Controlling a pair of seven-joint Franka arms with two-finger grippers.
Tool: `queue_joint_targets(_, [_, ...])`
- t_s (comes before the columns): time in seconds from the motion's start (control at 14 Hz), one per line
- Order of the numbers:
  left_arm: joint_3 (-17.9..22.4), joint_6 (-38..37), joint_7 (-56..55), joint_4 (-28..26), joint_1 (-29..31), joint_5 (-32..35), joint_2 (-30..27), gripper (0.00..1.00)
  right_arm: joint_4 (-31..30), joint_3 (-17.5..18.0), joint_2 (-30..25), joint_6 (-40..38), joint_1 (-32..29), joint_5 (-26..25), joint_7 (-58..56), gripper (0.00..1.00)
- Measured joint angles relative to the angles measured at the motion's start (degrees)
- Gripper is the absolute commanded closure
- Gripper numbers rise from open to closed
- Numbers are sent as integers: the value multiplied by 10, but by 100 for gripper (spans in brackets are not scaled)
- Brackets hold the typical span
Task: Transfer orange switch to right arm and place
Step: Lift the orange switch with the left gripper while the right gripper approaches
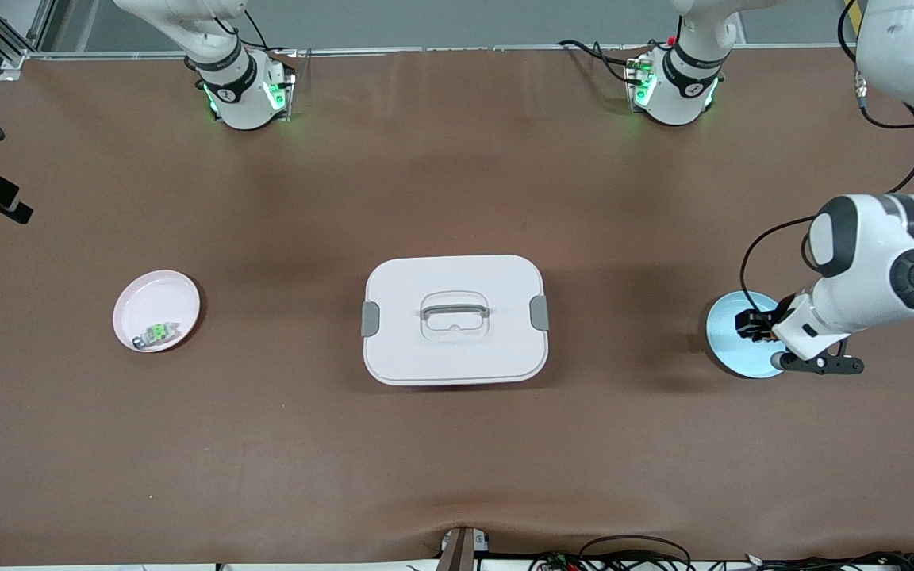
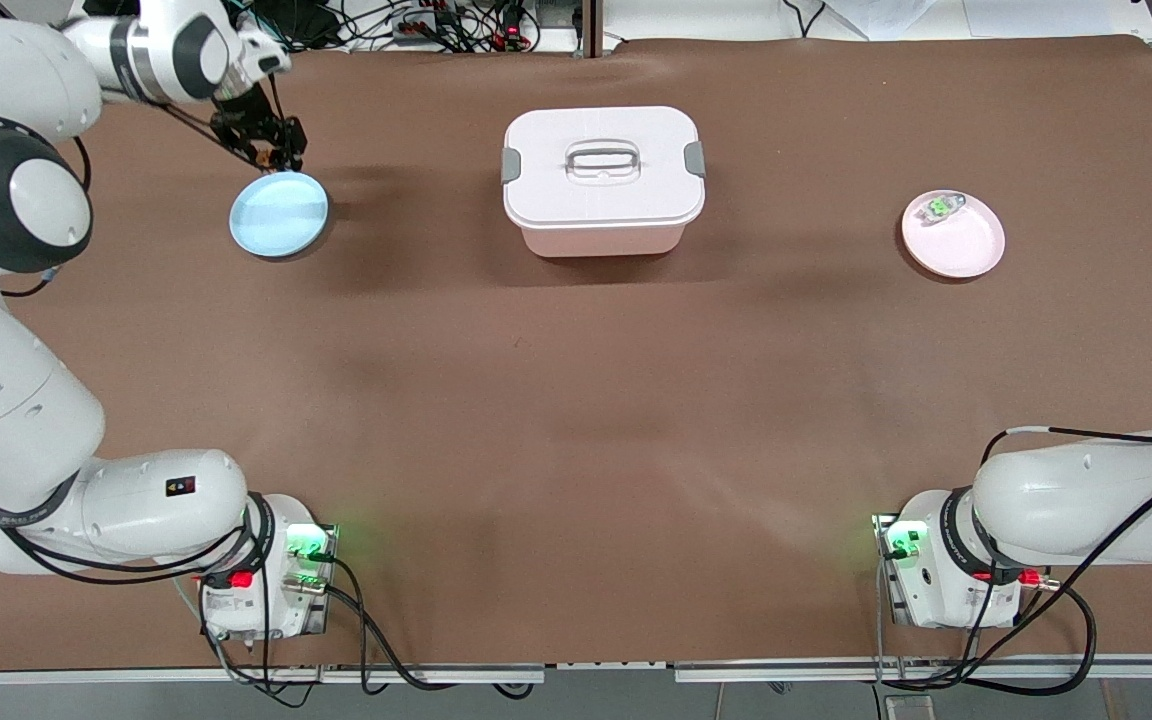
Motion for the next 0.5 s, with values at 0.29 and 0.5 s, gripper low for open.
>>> queue_joint_targets(0.29, [-38, -113, -68, 67, 0, -43, -25, 100, -1, 2, 3, -2, 4, 0, 0, 0])
queue_joint_targets(0.5, [-80, -186, -187, 115, -1, -84, -26, 100, -7, 6, 9, -17, 21, 0, 0, 0])
